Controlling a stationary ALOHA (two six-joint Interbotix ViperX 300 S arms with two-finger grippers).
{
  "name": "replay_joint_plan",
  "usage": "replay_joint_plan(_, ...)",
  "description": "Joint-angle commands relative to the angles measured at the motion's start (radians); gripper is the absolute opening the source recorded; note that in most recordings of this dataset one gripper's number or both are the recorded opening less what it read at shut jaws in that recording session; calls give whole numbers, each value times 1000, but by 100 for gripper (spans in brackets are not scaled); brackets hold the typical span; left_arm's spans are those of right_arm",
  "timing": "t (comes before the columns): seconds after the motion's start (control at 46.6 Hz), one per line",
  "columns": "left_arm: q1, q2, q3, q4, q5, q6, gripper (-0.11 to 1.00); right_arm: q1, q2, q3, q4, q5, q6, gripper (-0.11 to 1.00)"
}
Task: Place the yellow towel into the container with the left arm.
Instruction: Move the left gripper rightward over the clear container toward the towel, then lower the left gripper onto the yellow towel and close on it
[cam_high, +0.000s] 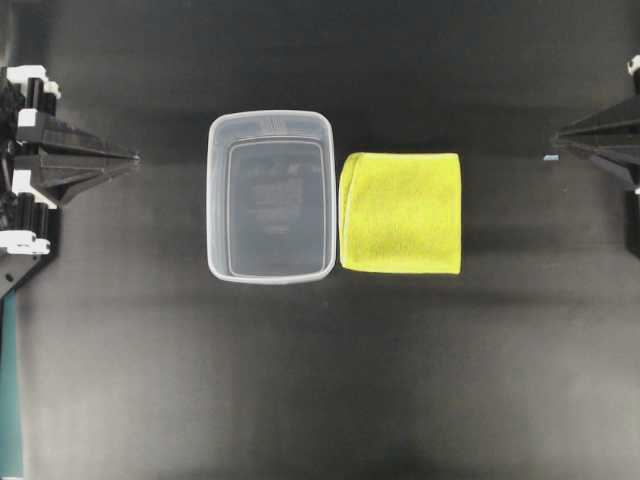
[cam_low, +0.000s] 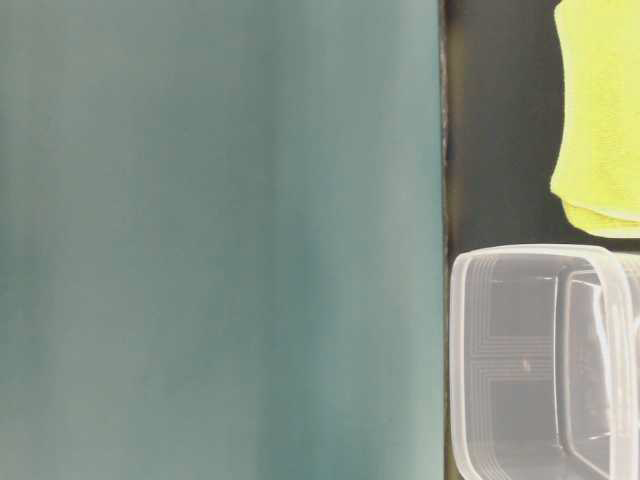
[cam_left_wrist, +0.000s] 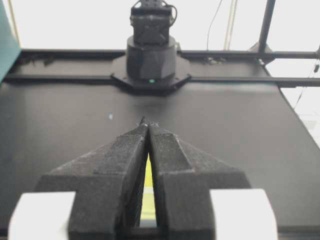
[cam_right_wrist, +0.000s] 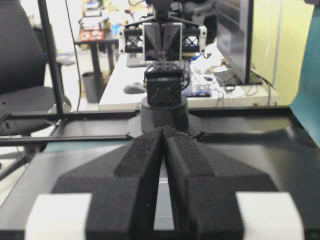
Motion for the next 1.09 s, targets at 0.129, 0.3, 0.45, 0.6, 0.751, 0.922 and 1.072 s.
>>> replay_joint_plan(0.129,9,77,-75,38,135,-101,0,20,2,2,18,25,32,0)
replay_joint_plan(0.3,12,150,-219,38,327,-98,0,20,-29,-2,18,83,55,0)
replay_joint_plan(0.45,14,244,-353,38,468,-95,0,20,-67,-12,17,183,57,0)
replay_joint_plan(0.6,12,336,-445,40,531,-94,0,20,-109,-23,18,334,58,1)
replay_joint_plan(0.751,14,445,-525,40,541,-92,0,14,-164,-32,18,426,78,20)
replay_joint_plan(0.922,14,581,-641,40,601,-84,1,-32,-227,-34,18,505,104,68)
replay_joint_plan(1.072,17,713,-772,40,735,-32,11,-40,-264,-34,17,512,94,82)
